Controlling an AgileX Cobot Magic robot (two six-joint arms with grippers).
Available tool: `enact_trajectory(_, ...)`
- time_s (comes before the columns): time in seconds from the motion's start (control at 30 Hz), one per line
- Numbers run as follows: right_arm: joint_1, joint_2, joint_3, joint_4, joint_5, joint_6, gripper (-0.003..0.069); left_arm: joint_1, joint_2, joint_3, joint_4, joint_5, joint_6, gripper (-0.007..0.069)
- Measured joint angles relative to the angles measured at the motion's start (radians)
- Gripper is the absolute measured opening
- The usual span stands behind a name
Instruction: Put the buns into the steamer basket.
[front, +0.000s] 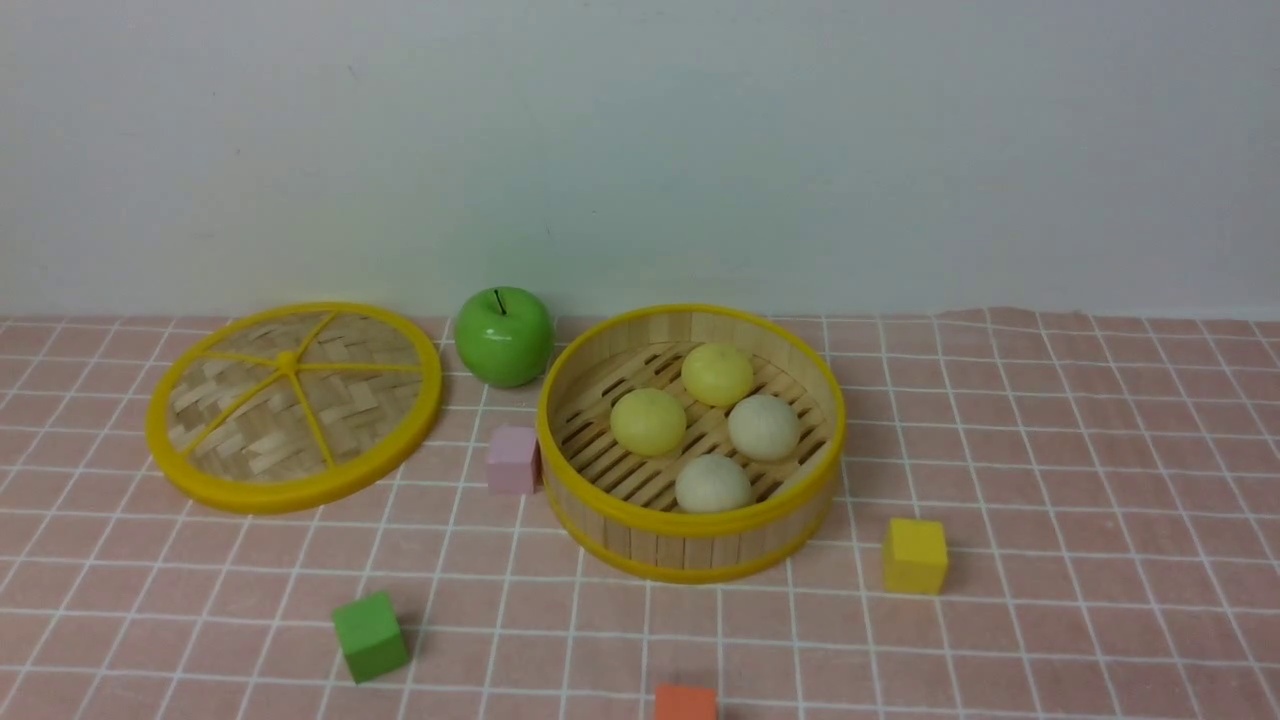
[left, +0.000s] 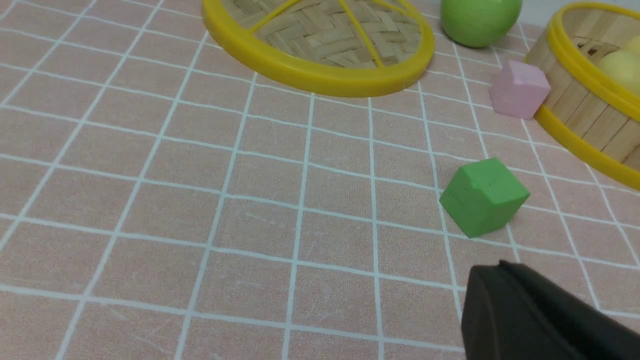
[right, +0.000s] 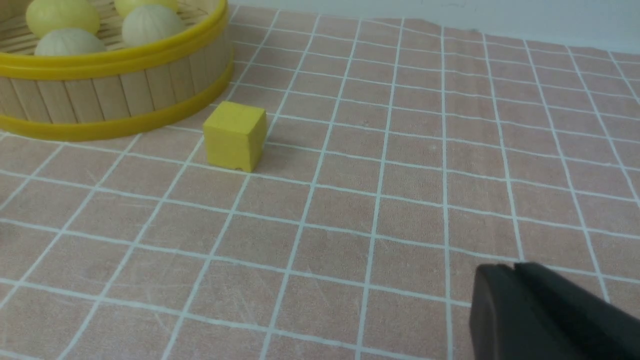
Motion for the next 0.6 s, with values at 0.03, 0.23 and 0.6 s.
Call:
enact_trajectory(0.03,0.0,0.0,0.0,0.0,0.0,0.0,0.0063,0.0,0.0,0.0,0.0,0.0,0.0,-0.0013)
enact_trajectory(0.23,0.0,0.0,0.0,0.0,0.0,0.0,0.0066,0.0,0.0,0.0,0.0,0.0,0.0,-0.0013)
enact_trajectory(0.6,0.0,0.0,0.0,0.0,0.0,0.0,0.008,0.0,0.0,0.0,0.0,0.0,0.0,-0.0013)
